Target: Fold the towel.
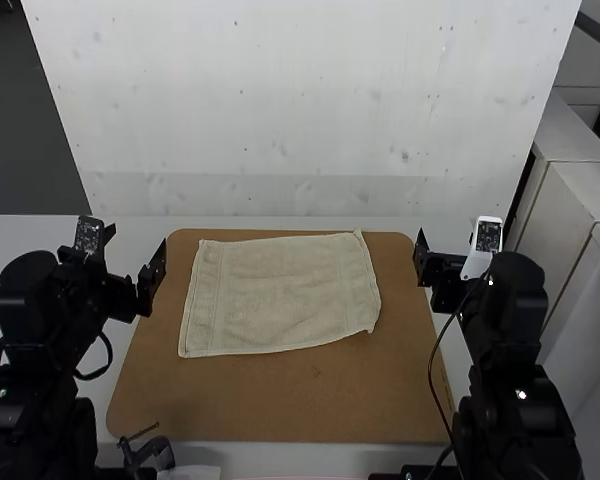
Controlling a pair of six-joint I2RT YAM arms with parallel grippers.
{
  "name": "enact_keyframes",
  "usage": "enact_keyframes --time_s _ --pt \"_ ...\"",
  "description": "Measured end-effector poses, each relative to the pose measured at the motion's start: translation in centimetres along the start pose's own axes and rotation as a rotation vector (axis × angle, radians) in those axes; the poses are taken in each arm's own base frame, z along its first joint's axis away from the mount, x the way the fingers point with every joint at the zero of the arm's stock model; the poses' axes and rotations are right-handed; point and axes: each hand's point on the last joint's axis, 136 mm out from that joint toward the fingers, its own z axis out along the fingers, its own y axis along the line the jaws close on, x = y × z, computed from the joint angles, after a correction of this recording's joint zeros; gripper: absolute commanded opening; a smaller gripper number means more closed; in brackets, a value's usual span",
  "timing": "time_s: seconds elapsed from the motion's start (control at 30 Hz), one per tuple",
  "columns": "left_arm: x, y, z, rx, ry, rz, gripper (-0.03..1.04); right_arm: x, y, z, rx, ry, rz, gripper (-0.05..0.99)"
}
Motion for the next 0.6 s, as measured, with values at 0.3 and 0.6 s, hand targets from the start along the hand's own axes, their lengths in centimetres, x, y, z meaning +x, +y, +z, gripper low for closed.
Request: enact_keyframes --time_s 0.3,0.6 --pt "0.27 0.57 -0.01 -0.034 0.012 -0.039 0.97 0.33 0.50 -0.01 -0.029 0.014 0.000 0.97" --pt "0.33 0.95 -0.03 -0.056 0.014 -0.042 0.97 0.87 0.41 -0.03 -0.025 0.037 0.008 0.97"
